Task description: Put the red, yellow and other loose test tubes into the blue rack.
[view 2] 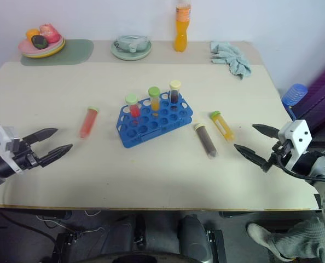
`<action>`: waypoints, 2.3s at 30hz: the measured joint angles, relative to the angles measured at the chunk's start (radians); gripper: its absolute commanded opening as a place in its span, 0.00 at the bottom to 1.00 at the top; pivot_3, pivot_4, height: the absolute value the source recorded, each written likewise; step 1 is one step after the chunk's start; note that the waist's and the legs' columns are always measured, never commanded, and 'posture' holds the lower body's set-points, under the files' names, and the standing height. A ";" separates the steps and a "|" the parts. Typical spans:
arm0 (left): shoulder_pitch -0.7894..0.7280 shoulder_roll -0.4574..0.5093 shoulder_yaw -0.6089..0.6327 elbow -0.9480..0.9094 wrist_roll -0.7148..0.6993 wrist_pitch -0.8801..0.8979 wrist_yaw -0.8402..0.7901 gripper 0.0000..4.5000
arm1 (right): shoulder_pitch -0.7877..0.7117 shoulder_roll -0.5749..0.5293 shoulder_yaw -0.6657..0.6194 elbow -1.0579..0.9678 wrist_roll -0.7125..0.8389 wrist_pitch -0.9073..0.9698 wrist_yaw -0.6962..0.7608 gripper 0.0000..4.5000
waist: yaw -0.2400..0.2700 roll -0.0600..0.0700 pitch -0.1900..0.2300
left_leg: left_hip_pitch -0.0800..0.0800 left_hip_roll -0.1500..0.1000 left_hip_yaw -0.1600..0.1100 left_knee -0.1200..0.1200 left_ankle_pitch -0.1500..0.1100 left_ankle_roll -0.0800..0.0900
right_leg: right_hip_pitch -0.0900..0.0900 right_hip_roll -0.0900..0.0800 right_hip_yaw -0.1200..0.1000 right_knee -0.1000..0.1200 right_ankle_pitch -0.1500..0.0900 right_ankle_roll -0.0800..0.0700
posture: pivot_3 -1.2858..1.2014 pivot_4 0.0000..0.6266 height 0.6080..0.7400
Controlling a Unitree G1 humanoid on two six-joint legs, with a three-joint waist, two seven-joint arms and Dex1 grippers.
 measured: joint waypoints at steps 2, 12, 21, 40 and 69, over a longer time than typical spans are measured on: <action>0.006 0.000 0.000 -0.005 0.000 0.002 -0.002 0.93 | -0.005 0.000 0.000 -0.016 0.001 0.020 -0.013 1.00 | -0.001 0.000 0.000 | 0.000 0.000 0.000 0.000 0.000 0.000 | 0.000 0.000 0.000 0.000 0.000 0.000 | 0.52 0.24 1.00; 0.017 0.000 0.000 -0.040 -0.017 0.032 -0.002 0.93 | -0.046 0.001 0.000 -0.045 0.016 0.072 -0.045 1.00 | 0.000 0.000 0.000 | 0.000 0.000 0.000 0.000 0.000 0.001 | 0.000 0.000 0.000 0.000 0.000 0.000 | 0.52 0.24 1.00; -0.005 -0.014 0.001 -0.069 -0.071 0.069 -0.032 0.93 | -0.049 0.005 0.000 0.003 0.018 0.036 -0.013 1.00 | 0.000 0.000 0.000 | 0.000 0.000 0.000 0.000 0.000 0.001 | 0.000 0.000 0.000 0.000 0.000 0.000 | 0.52 0.24 1.00; -0.178 -0.052 -0.150 -0.169 -0.059 0.064 -0.093 0.93 | -0.692 -0.070 0.400 0.297 -0.156 0.661 -0.308 1.00 | -0.006 0.001 0.000 | -0.001 0.000 0.002 0.000 0.002 -0.003 | -0.003 0.000 0.001 0.000 0.000 -0.001 | 0.52 0.24 1.00; -0.115 -0.077 -0.165 -0.225 -0.059 0.054 -0.094 0.93 | -1.004 0.065 0.674 0.641 -0.318 0.835 -0.191 1.00 | -0.005 0.001 0.001 | -0.011 0.000 0.005 0.002 0.002 -0.004 | -0.011 0.000 0.001 0.001 0.000 0.000 | 0.52 0.24 1.00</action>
